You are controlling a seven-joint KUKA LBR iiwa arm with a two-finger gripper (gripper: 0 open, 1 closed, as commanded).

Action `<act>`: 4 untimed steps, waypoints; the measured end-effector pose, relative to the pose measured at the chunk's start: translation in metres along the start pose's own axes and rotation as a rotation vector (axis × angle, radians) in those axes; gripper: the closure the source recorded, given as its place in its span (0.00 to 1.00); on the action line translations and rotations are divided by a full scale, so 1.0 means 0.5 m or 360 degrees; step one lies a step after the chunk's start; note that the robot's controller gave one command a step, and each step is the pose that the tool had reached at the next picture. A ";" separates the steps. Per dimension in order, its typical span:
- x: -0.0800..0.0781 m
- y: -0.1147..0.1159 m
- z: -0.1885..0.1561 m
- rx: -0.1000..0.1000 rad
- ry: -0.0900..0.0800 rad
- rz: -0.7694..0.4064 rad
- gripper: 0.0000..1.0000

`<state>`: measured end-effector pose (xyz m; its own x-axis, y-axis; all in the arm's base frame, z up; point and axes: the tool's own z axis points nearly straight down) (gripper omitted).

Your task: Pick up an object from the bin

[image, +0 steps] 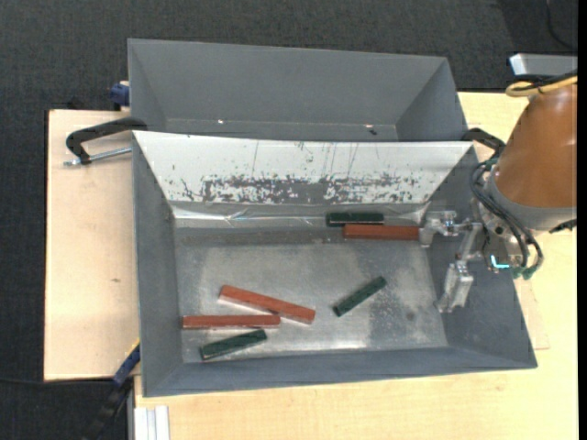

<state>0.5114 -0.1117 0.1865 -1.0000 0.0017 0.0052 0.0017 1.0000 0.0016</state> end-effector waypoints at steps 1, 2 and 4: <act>-0.004 0.001 -0.008 0.0002 -0.0013 -0.0003 0.00; -0.004 0.002 -0.005 0.0003 -0.0017 -0.0006 0.00; -0.031 0.007 0.010 0.0013 -0.0040 -0.0239 0.00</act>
Offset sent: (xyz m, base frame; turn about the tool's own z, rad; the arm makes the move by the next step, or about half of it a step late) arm 0.0009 0.0424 -0.1165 -0.1427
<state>0.5271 -0.1079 0.1814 -0.9888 -0.1481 -0.0198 -0.1479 0.9890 -0.0076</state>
